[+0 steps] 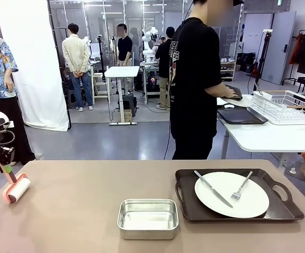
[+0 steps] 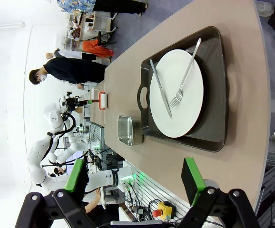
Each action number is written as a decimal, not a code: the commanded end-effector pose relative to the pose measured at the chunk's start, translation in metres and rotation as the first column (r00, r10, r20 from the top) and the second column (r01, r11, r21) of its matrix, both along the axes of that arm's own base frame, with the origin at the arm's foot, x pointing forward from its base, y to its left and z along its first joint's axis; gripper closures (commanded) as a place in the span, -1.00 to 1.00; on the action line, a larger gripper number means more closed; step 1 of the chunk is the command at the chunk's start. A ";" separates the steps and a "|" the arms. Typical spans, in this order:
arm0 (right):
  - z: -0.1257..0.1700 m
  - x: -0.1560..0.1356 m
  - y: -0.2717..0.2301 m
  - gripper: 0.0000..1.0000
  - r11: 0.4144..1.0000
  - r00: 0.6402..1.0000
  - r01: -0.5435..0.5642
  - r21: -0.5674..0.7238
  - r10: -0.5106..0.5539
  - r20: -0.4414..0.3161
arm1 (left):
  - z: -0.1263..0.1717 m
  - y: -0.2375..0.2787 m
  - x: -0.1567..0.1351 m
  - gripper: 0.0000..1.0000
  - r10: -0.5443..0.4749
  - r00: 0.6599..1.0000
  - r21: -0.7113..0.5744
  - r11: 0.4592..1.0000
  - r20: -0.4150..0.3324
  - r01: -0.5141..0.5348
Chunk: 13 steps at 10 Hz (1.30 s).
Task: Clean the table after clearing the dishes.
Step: When the left (or right) Handle tray is removed, use the left hand (or right hand) to clean the left (or right) side of the table with the Lint Roller.
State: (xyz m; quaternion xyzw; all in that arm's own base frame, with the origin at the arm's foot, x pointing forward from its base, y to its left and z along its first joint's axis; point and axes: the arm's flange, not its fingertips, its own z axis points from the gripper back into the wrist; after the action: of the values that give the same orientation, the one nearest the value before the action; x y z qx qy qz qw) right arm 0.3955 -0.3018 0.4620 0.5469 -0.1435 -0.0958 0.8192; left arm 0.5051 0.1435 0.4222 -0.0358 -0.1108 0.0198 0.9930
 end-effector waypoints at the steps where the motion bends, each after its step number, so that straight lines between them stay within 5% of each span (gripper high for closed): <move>1: 0.003 -0.001 0.003 -1.00 1.000 1.000 0.006 0.001 -0.006 -0.006 | 0.018 -0.011 -0.006 0.58 0.008 1.000 0.035 0.999 -0.005 -0.008; 6: 0.003 -0.001 0.003 -1.00 1.000 1.000 0.006 0.001 -0.006 -0.006 | 0.125 -0.027 -0.013 0.58 -0.082 0.995 0.060 0.995 0.049 0.079; 13: 0.003 -0.001 0.003 -1.00 1.000 1.000 0.006 0.001 -0.006 -0.006 | 0.132 -0.029 -0.015 0.58 -0.085 0.993 0.046 0.996 0.078 0.082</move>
State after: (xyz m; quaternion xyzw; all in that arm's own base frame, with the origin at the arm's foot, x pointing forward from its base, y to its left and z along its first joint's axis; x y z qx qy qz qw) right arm 0.3955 -0.3018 0.4620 0.5469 -0.1435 -0.0958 0.8192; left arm 0.4912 0.1137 0.5532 -0.0217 -0.1422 -0.0270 0.9892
